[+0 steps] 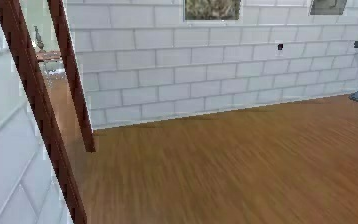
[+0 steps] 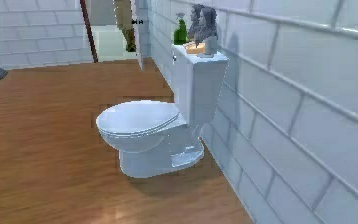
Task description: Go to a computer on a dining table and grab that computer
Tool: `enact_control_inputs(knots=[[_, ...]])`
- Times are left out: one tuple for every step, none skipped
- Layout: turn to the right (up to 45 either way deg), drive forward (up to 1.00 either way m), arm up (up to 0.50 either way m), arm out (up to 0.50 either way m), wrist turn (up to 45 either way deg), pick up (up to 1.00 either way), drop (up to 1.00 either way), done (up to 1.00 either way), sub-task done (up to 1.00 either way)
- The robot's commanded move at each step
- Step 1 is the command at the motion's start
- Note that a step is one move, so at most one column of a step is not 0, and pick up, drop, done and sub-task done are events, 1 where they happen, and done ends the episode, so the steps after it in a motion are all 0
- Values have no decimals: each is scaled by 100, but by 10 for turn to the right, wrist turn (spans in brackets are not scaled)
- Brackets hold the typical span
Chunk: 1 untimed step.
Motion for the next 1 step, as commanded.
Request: enact_control_inputs(knots=[[-150,0,0,0,0,0,0,0,0]])
